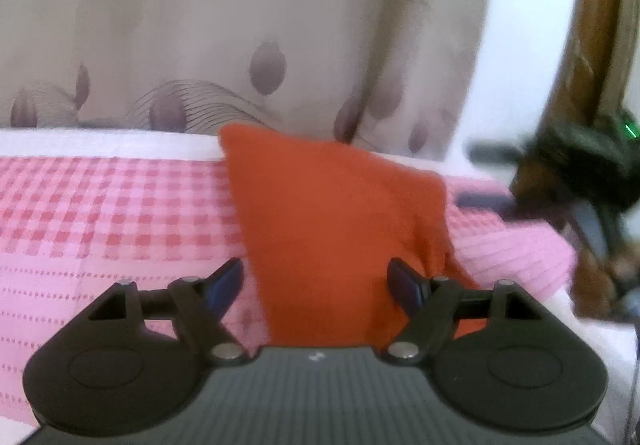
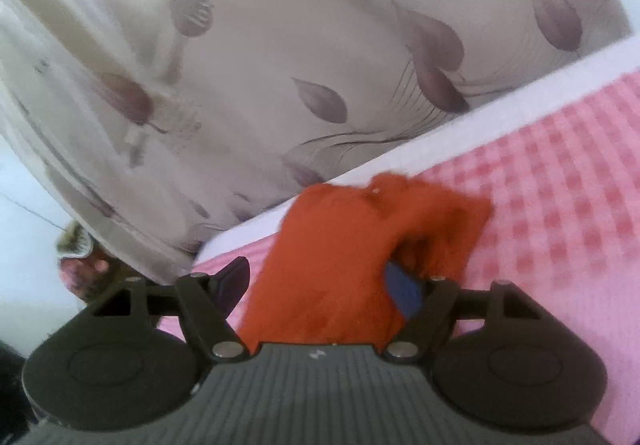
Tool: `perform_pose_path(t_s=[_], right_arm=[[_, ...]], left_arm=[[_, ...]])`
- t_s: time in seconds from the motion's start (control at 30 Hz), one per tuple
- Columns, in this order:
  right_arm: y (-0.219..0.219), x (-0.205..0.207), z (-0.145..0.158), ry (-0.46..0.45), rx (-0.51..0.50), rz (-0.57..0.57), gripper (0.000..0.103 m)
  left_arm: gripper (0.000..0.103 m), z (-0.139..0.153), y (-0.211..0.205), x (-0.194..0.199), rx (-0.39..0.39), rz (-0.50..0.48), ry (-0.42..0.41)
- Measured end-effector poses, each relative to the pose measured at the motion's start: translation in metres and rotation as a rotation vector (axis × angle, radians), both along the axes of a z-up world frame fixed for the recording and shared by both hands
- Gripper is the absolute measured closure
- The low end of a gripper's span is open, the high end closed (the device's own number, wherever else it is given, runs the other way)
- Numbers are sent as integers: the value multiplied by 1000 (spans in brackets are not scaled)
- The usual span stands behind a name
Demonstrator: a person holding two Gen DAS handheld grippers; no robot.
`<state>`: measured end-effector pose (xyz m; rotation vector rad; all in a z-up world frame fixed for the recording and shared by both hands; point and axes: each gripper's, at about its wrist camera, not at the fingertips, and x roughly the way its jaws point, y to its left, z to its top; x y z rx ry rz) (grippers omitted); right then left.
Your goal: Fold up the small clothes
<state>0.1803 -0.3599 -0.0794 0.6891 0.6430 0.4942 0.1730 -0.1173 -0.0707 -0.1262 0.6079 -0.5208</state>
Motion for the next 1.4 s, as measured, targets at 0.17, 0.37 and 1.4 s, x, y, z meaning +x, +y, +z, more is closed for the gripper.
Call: perform_pose_path(t_s=[0.17, 0.37, 1.4], right_arm=[[67, -15, -23, 74, -128, 123, 28], [98, -11, -35, 24, -235, 186, 86], [66, -31, -13, -2, -350, 145, 92]], left_arm=[[24, -2, 14, -1, -30, 44, 32], [24, 2, 14, -3, 28, 56, -5], [24, 5, 1, -4, 51, 19, -56]])
